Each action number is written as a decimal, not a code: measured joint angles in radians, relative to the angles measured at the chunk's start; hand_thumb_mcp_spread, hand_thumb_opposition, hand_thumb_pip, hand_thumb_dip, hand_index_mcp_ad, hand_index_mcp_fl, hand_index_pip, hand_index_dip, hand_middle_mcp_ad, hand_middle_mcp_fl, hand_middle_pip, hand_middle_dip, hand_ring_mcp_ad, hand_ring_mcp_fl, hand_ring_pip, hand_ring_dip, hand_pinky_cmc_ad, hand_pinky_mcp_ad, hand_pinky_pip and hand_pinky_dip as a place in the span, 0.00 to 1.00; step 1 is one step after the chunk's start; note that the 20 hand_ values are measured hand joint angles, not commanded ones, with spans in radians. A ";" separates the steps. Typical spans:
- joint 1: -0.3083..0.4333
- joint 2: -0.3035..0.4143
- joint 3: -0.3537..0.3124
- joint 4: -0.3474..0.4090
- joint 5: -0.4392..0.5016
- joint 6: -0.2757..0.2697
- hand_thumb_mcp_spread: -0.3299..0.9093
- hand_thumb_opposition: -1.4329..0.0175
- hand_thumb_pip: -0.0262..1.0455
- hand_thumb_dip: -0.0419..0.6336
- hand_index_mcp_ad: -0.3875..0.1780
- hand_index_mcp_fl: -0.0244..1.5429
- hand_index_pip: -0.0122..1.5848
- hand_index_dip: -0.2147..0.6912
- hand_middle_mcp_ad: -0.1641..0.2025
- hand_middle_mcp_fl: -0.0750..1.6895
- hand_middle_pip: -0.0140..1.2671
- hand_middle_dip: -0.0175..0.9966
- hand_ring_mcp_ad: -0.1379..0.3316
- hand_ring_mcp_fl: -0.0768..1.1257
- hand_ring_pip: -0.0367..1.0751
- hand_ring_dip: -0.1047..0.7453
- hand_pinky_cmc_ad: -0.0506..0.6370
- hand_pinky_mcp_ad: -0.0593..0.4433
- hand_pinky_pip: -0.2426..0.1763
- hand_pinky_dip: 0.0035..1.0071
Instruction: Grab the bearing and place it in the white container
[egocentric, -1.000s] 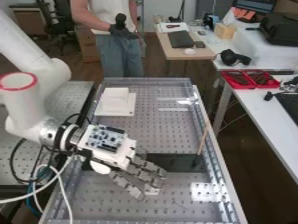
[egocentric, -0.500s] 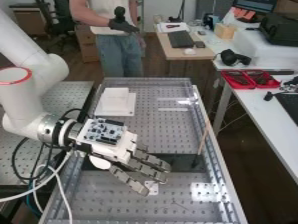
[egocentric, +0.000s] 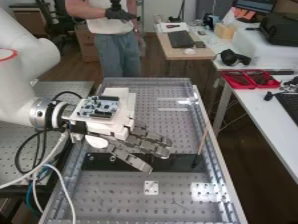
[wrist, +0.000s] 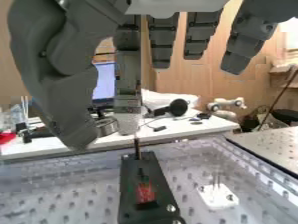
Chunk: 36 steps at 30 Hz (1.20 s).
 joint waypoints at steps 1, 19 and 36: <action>0.008 0.020 -0.010 -0.003 -0.001 -0.001 0.56 0.41 0.56 0.50 0.60 0.27 0.87 0.41 0.62 0.07 0.11 0.15 0.57 0.06 0.11 0.17 0.65 0.70 0.40 0.18; 0.310 0.259 -0.169 -0.012 0.226 -0.019 0.56 0.40 0.56 0.50 0.59 0.27 0.86 0.41 0.61 0.07 0.11 0.15 0.56 0.06 0.11 0.17 0.65 0.70 0.40 0.18; 0.657 0.301 -0.233 -0.004 0.610 -0.007 0.56 0.40 0.56 0.50 0.60 0.27 0.86 0.41 0.58 0.07 0.11 0.15 0.54 0.06 0.11 0.17 0.65 0.70 0.41 0.17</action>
